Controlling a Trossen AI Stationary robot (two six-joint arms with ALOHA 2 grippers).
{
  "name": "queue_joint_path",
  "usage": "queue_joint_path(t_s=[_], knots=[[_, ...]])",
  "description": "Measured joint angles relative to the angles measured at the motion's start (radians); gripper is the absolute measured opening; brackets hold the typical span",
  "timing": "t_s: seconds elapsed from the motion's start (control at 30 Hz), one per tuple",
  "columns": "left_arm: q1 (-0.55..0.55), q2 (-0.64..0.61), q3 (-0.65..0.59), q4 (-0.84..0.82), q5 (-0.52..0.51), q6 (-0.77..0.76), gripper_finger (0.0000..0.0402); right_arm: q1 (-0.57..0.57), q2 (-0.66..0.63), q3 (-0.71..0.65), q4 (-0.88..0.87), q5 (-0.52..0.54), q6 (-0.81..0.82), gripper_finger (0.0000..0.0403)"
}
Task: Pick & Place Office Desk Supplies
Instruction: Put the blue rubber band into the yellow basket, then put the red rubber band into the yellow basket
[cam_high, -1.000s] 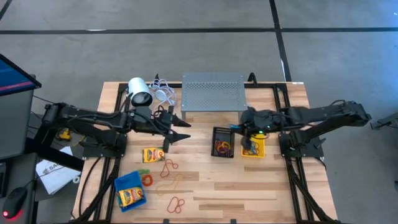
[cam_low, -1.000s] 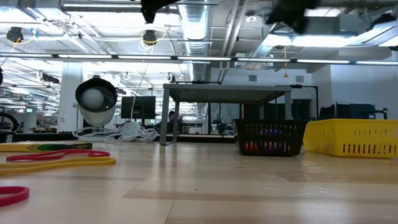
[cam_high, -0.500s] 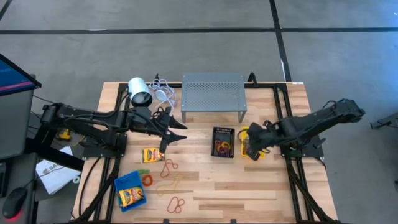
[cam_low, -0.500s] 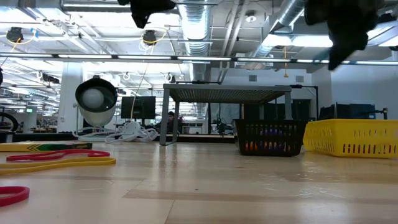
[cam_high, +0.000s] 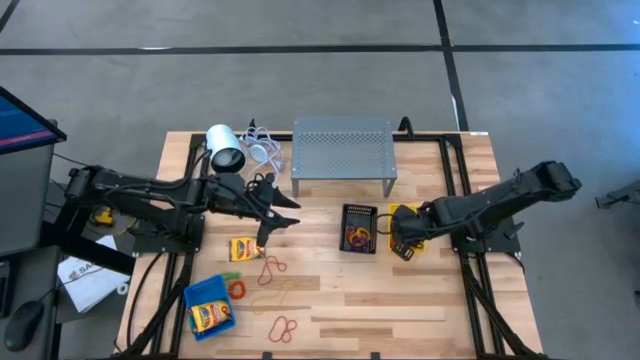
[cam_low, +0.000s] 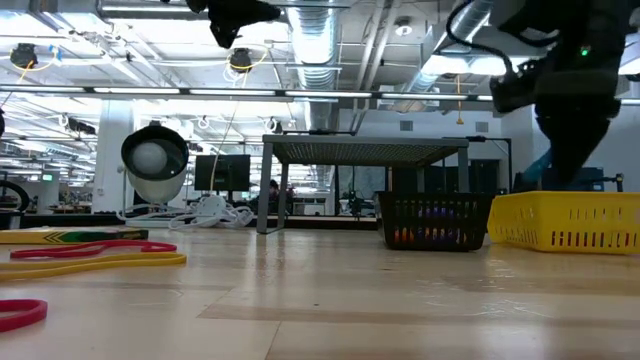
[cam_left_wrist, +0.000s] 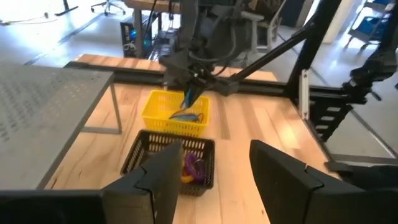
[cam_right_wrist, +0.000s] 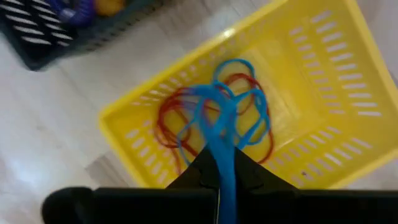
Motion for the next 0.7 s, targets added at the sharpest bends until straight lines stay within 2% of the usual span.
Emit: queue_joint_path(t_s=[0.1,0.23,0.37,0.57,0.7], knots=[[0.004,0.0,-0.03,-0.004,-0.066,-0.004,0.0182,-0.019,0.001,-0.007,0.004,-0.041,-0.045,0.0002],[0.004,0.0,-0.056,-0.004,-0.088,-0.027,0.0182,-0.057,0.003,-0.007,0.02,-0.084,-0.079,0.0028],[0.004,0.0,-0.059,-0.001,-0.087,-0.03,0.0182,-0.09,0.003,-0.007,0.019,-0.092,-0.1,0.0089],[0.004,0.0,-0.059,-0.002,-0.088,-0.03,0.0182,-0.13,0.003,-0.007,0.004,-0.104,-0.092,0.0208],[0.004,0.0,-0.059,-0.002,-0.088,-0.029,0.0182,-0.144,0.003,-0.007,-0.035,-0.104,-0.084,0.0249]])
